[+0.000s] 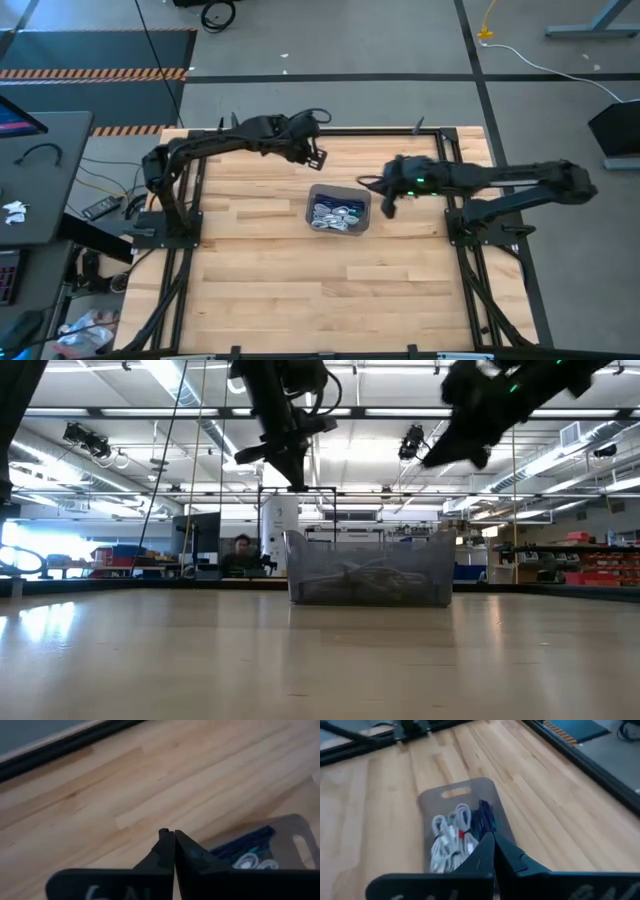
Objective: Pick and place USB-C Cables
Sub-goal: Move the gray bin to the center of the table
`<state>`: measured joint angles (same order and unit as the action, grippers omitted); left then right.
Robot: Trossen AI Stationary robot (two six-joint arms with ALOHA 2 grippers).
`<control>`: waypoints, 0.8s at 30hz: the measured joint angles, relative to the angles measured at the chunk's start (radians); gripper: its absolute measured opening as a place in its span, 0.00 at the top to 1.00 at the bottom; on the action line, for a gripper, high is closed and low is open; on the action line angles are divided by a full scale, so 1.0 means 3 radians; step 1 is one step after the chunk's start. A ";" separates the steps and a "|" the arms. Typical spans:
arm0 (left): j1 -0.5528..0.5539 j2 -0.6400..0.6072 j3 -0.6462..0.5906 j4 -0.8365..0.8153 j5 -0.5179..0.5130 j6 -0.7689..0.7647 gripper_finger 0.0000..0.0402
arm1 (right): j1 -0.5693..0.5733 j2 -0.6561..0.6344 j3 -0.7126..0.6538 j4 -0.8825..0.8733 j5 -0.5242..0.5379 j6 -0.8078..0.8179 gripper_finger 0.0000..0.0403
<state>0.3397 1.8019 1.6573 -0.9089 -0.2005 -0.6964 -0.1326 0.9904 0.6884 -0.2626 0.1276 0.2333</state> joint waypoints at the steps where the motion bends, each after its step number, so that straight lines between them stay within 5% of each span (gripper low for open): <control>1: 0.0023 0.0000 -0.0001 -0.0025 0.0065 0.0071 0.99 | -0.0080 0.0147 -0.0044 0.0181 -0.0060 0.0014 0.99; 11: 0.0033 0.0000 -0.0001 -0.0080 0.0247 0.0643 0.99 | -0.0804 0.1330 -0.0052 0.1144 -0.0749 0.0303 1.00; 24: 0.0033 0.0001 -0.0001 -0.0136 0.0248 0.0991 0.99 | -0.1138 0.2021 0.0453 0.1137 -0.1202 0.0296 1.00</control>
<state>0.3496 1.8023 1.6569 -0.9497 -0.1261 -0.3992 -0.4740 1.5967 0.8242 0.0784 -0.2329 0.3222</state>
